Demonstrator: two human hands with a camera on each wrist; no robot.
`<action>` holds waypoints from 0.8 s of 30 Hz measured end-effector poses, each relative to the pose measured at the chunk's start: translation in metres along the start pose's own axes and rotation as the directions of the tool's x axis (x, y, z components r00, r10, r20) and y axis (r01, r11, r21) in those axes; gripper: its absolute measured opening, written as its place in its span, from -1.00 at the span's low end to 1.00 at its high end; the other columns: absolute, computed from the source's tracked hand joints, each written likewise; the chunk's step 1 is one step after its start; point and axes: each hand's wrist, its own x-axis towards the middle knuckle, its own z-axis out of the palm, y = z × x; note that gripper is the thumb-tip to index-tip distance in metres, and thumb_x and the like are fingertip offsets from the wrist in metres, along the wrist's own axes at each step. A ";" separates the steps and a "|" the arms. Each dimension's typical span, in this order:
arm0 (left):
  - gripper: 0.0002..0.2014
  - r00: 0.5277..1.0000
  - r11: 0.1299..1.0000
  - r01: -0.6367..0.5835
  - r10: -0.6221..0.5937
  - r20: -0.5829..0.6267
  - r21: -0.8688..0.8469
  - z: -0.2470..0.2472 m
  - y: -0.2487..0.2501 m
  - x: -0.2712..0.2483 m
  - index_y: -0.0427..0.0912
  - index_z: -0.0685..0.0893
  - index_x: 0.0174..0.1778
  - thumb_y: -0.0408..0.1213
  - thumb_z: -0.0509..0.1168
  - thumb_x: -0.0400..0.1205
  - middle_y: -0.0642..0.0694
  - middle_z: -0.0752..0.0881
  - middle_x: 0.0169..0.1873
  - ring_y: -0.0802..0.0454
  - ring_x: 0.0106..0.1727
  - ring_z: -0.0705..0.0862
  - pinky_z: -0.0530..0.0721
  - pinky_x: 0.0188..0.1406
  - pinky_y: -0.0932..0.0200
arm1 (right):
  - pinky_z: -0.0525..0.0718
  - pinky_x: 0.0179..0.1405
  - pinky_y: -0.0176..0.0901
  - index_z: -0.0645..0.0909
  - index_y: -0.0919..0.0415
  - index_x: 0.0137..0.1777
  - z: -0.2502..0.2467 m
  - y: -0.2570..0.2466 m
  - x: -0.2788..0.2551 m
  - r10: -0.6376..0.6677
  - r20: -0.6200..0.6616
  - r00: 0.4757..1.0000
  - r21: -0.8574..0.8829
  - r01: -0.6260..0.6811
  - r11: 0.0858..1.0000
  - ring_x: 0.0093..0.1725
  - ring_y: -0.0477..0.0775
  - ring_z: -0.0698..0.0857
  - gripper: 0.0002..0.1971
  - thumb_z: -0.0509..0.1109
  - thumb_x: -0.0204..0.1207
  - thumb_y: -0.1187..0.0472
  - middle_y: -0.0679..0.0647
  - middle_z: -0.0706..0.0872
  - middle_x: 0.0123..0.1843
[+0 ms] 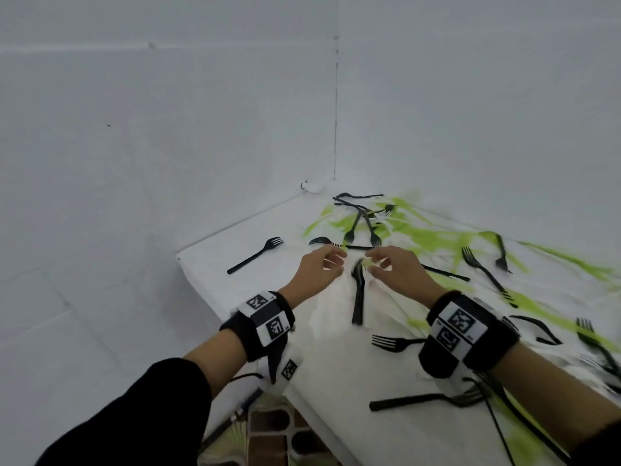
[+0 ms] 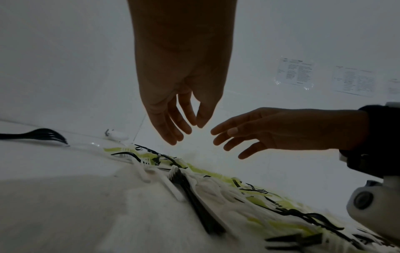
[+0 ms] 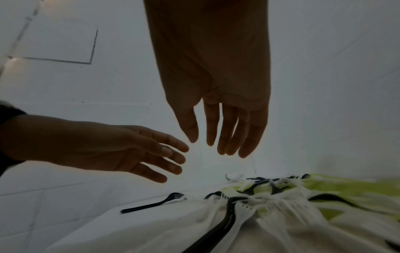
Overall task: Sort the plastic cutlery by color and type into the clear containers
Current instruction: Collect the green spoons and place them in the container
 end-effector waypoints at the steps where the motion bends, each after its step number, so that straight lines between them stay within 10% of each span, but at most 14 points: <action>1: -0.77 0.999 1.000 -0.010 0.010 0.031 0.000 0.000 -0.004 0.012 -0.33 0.64 0.12 -0.51 0.30 0.55 -0.09 0.65 -0.08 0.11 -0.14 0.62 0.48 -0.20 0.64 | 0.49 0.00 -0.26 0.62 0.28 0.25 0.000 0.002 0.009 0.017 -0.021 1.000 0.003 -0.017 1.000 0.03 0.12 0.65 -0.70 0.40 0.52 0.28 0.19 0.70 0.14; 13: -0.82 0.891 0.974 -0.176 0.218 0.398 -0.141 0.010 -0.031 0.160 -0.27 0.66 0.05 -0.51 0.28 0.57 0.05 0.65 -0.26 0.48 -0.40 0.60 0.50 -0.36 0.58 | 0.50 -0.01 -0.26 0.62 0.25 0.25 0.000 0.027 0.079 0.304 -0.223 0.926 -0.010 -0.314 0.949 0.02 0.17 0.68 -0.71 0.38 0.52 0.28 0.19 0.71 0.12; 24: -0.83 0.753 0.947 -0.239 0.321 0.575 -0.216 0.067 -0.032 0.257 -0.37 0.66 0.09 -0.49 0.27 0.61 0.02 0.63 -0.27 0.23 -0.30 0.60 0.54 -0.35 0.57 | 0.51 0.04 -0.19 0.65 0.27 0.20 -0.035 0.087 0.129 0.503 -0.346 0.792 -0.031 -0.546 0.837 0.05 0.18 0.69 -0.71 0.29 0.51 0.41 0.20 0.72 0.08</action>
